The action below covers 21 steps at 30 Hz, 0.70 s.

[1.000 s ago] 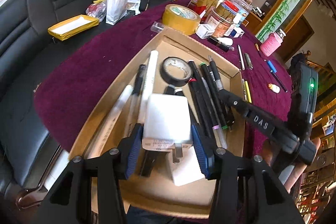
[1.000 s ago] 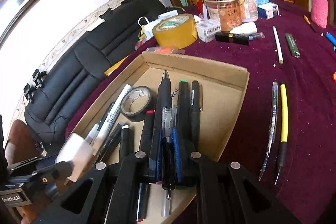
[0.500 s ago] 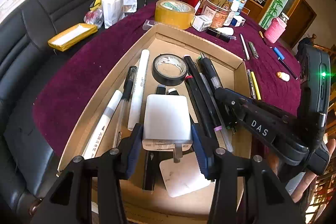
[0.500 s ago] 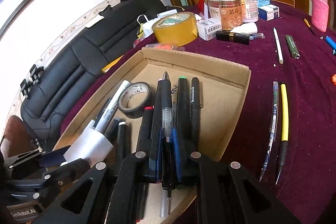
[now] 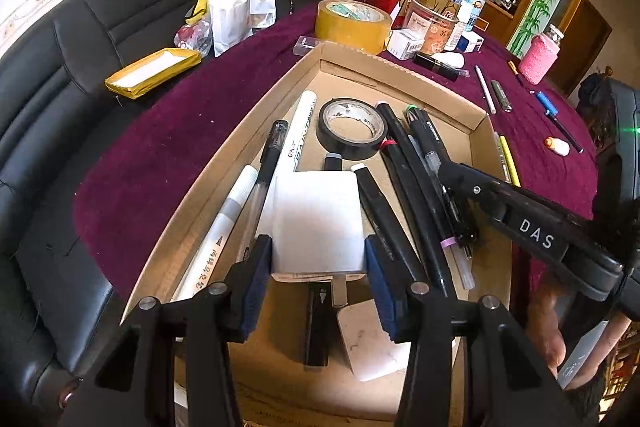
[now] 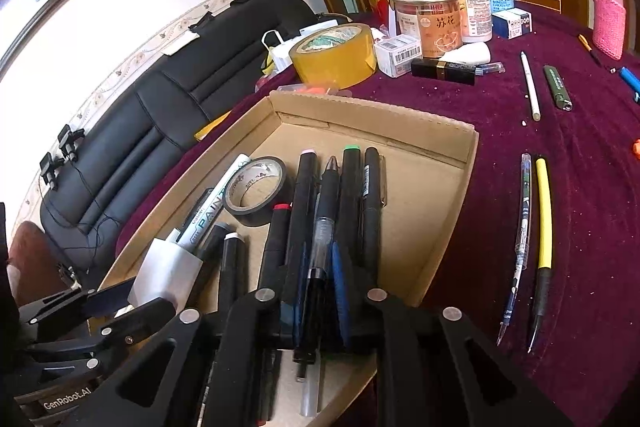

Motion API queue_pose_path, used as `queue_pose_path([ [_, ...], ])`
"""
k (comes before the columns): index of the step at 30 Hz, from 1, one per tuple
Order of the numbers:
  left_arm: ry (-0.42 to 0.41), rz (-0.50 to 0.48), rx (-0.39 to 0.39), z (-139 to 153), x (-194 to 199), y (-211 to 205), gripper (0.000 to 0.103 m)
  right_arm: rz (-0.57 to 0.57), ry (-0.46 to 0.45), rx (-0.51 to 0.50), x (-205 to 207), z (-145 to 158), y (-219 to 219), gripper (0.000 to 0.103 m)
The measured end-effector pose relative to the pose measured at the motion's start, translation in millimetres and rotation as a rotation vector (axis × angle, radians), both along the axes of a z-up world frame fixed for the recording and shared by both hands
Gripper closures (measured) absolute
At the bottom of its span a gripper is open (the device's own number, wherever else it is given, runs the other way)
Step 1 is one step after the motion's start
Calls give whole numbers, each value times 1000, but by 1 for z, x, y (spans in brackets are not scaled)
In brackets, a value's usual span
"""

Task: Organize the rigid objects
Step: 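Move both open tools back over the pens on the cloth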

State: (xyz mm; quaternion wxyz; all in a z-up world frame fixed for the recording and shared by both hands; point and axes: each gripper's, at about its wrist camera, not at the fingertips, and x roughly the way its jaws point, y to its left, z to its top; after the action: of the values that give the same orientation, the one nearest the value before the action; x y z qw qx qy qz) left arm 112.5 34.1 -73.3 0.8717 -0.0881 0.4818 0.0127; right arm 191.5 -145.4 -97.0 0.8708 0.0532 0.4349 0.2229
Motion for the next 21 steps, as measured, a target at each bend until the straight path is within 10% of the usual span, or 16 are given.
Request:
queue_pose_path([
  [10,-64,13,-94,12,-23,16,38,-14,-83,124,-9,21,-15,56],
  [21,-121,-89,-102,31,-43,-25,38,-48,3,148,-22,44,-61,57],
])
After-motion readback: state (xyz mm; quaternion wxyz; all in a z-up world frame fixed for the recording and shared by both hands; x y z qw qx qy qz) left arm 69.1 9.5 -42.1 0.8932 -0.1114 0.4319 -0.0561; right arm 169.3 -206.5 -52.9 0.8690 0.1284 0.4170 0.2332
